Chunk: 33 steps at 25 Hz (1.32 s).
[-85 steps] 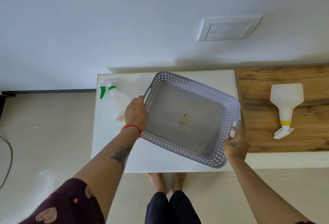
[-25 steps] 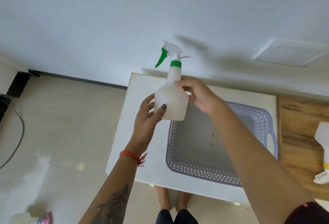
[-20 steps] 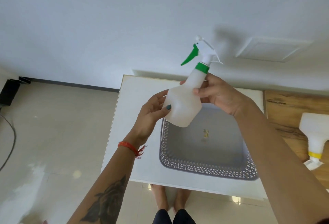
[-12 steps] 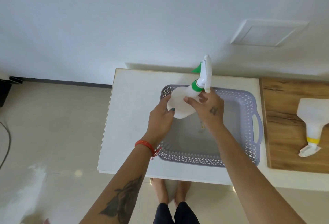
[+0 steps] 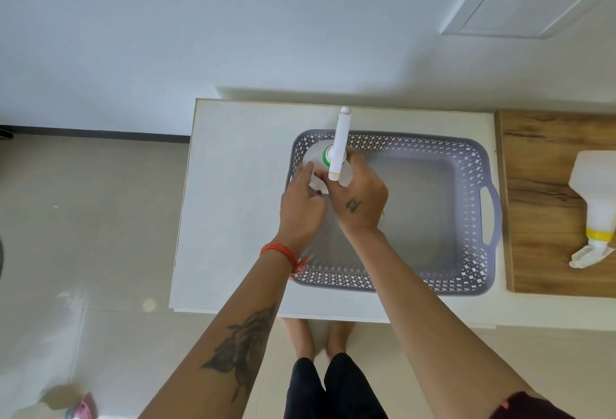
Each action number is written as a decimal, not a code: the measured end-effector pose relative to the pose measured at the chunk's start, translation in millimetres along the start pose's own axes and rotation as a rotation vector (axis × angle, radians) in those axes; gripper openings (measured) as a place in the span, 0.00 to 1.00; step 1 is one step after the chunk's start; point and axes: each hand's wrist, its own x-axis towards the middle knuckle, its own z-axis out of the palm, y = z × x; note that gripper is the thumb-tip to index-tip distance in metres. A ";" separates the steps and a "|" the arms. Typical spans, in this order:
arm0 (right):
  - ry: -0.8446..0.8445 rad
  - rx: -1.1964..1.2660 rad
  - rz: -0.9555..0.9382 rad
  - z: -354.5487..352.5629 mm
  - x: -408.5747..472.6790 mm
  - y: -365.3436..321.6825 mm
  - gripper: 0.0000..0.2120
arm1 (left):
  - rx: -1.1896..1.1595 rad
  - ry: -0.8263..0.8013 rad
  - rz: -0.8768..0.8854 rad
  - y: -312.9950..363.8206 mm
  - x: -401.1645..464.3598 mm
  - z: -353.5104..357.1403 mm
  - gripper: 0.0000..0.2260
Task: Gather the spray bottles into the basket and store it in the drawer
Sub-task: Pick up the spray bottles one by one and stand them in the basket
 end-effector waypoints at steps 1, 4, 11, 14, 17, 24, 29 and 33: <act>0.004 -0.013 0.005 2.3 -0.5 1.1 0.19 | 0.007 0.001 0.005 -0.9 1.4 0.6 0.29; 0.019 -0.045 0.001 7.2 -0.3 3.2 0.19 | 0.013 0.007 0.011 -2.7 5.3 2.0 0.29; -0.142 0.014 0.036 -17.5 -7.0 11.2 0.29 | -0.074 0.148 0.012 -0.3 -10.9 0.9 0.24; -0.101 0.062 0.094 -51.6 -15.8 14.9 0.30 | -0.137 0.262 -0.081 4.3 -40.6 9.1 0.18; -0.059 0.095 0.189 -89.9 -23.1 20.0 0.28 | -0.170 0.172 -0.123 15.2 -71.9 29.8 0.14; 0.139 0.189 0.542 -191.9 -34.6 71.7 0.24 | -0.062 -0.103 0.090 95.5 -96.6 101.8 0.17; 0.414 0.601 1.074 -231.4 -21.9 136.4 0.18 | 0.097 -0.266 0.267 140.1 -86.6 184.0 0.18; 0.622 1.312 1.464 -247.4 9.2 195.7 0.19 | 0.292 -0.338 0.415 166.6 -61.1 256.1 0.21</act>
